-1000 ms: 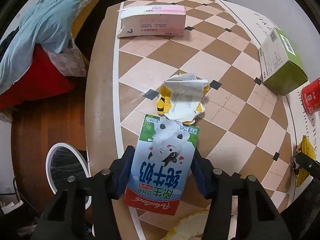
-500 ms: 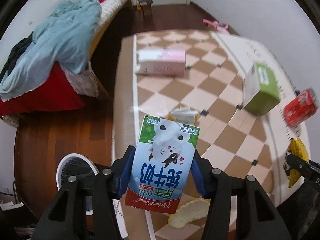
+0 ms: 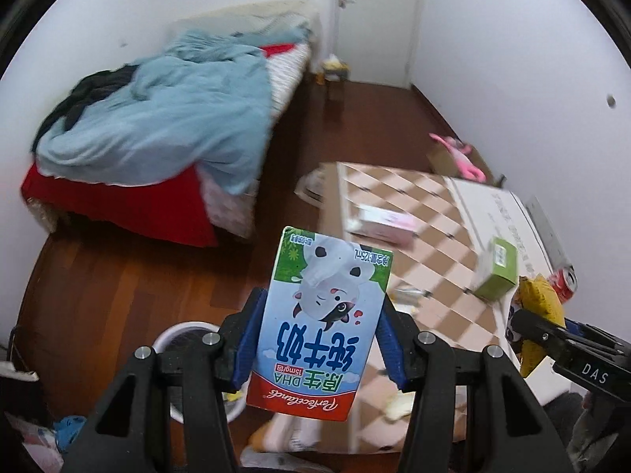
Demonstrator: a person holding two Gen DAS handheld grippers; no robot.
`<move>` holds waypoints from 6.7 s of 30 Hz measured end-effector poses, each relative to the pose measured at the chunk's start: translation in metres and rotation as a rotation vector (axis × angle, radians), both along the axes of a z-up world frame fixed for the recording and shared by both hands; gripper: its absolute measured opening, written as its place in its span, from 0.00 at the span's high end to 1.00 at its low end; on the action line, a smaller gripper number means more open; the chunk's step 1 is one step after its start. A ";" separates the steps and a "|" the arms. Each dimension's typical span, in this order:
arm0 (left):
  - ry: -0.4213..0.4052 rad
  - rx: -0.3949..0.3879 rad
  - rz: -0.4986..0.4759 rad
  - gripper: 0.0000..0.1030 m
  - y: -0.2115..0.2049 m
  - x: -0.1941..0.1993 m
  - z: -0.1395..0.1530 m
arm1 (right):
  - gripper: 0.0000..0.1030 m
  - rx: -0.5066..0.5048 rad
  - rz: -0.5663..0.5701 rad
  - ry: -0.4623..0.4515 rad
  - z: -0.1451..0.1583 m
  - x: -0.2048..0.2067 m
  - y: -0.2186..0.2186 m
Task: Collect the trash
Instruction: 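Carry the snack bag and milk carton over the trash bin, then open both tools to drop the items into the bin, then withdraw, then grasp the clear plastic cup with the right tool while the left tool grasps the fruit peel, then carry the cup and peel over the trash bin, then open both tools to drop the cup and peel into the bin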
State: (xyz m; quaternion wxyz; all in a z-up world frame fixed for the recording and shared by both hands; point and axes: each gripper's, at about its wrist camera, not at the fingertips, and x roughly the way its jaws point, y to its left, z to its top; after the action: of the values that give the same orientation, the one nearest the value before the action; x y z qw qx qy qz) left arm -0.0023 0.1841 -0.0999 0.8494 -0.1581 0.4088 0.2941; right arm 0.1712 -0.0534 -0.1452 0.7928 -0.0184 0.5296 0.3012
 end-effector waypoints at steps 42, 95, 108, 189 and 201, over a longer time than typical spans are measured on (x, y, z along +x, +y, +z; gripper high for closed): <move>0.146 -0.598 0.500 0.02 0.252 -0.200 -0.228 | 0.19 -0.339 0.755 0.141 -0.230 -0.229 0.381; 0.039 0.010 0.362 0.02 0.001 -0.166 -0.024 | 0.01 0.103 0.476 0.018 0.024 -0.186 0.140; 0.221 -0.183 0.163 0.03 -0.066 -0.025 -0.174 | 0.28 -0.132 0.119 0.158 -0.112 -0.037 -0.008; 0.227 -0.442 0.528 0.86 0.209 -0.178 -0.250 | 0.55 -0.276 0.703 0.101 -0.237 -0.202 0.364; 0.262 -0.298 0.590 0.07 0.192 -0.206 -0.228 | 0.01 -0.298 0.724 0.124 -0.257 -0.206 0.371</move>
State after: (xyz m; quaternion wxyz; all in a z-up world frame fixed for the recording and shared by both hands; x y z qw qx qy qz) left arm -0.2085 0.3763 -0.3276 0.6360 -0.3524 0.4893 0.4816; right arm -0.0350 0.3173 -0.4022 0.5904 -0.3003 0.5738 0.4817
